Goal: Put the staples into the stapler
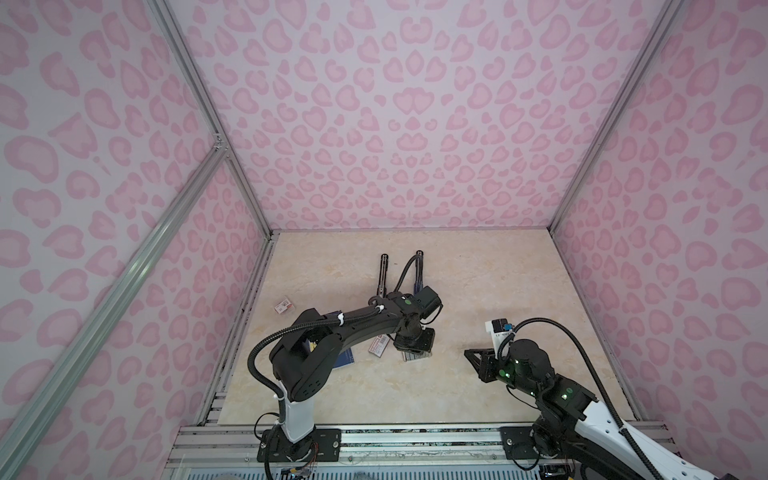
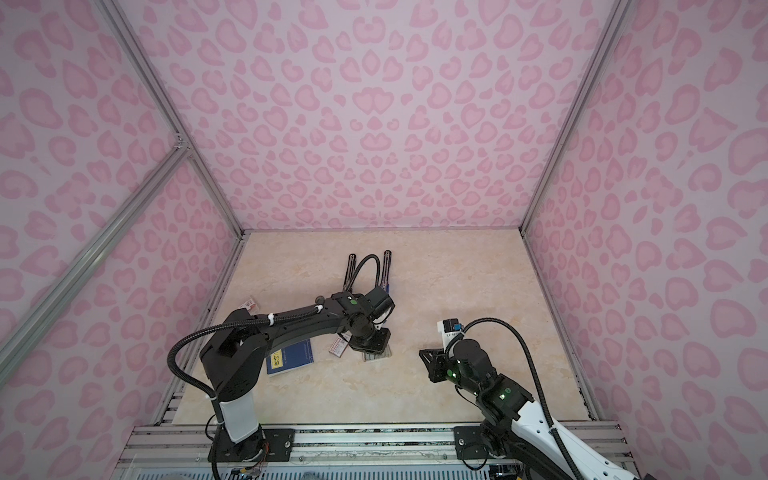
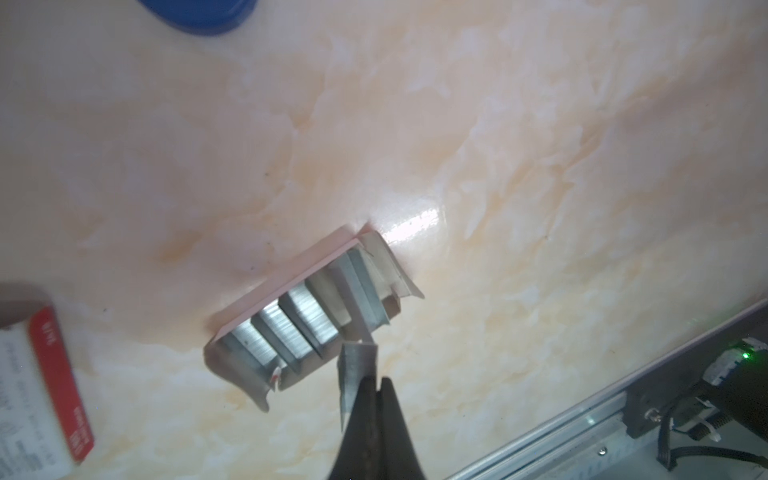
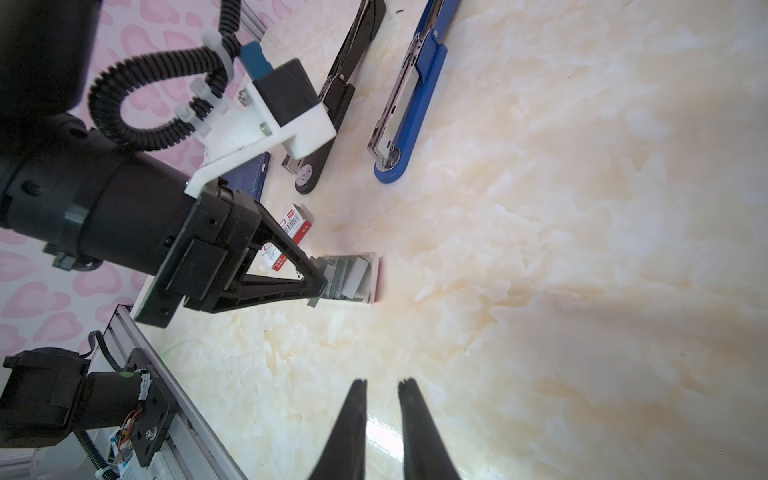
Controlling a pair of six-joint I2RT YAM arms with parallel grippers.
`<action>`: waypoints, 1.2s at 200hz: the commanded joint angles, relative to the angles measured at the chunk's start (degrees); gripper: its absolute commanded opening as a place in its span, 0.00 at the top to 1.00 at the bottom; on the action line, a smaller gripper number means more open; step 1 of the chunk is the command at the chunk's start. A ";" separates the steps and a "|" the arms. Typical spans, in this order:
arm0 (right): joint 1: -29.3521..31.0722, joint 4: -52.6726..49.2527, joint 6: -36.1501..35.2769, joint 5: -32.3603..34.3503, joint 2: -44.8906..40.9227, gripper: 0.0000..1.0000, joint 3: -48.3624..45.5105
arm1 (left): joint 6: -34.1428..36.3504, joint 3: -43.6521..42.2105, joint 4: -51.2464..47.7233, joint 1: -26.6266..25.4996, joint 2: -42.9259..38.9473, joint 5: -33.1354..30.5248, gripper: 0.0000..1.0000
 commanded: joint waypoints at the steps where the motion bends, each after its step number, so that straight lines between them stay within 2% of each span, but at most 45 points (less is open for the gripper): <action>1: -0.25 0.56 0.54 0.97 -0.84 0.82 -0.78 | 1.82 2.27 -3.86 0.01 0.98 0.32 0.97; 29: -0.54 0.92 0.60 0.44 -0.72 0.82 -0.99 | 2.36 2.20 -4.22 0.01 0.01 0.82 0.97; 69: -1.14 1.91 0.78 -0.32 0.69 0.82 0.49 | 4.11 -2.41 2.29 0.99 -8.21 2.02 0.97; 132: -7.36 9.53 2.18 -5.92 9.97 0.78 8.38 | 13.77 -6.47 16.67 6.39 -22.01 16.64 0.97; 159: -10.14 11.55 1.68 -6.83 14.25 0.69 12.48 | 15.44 -7.35 18.66 10.77 -25.38 22.87 0.97; 187: -11.13 10.82 -2.56 -7.38 19.17 0.60 18.09 | 16.96 -7.97 20.32 13.98 -28.95 26.43 0.97; 214: -14.05 9.38 -3.97 -14.98 25.57 0.59 24.45 | 17.77 -7.38 21.17 15.64 -31.07 29.30 0.97; 240: -16.39 16.37 -0.49 -24.16 29.30 0.59 26.95 | 17.51 -8.18 24.88 15.91 -33.59 30.53 0.97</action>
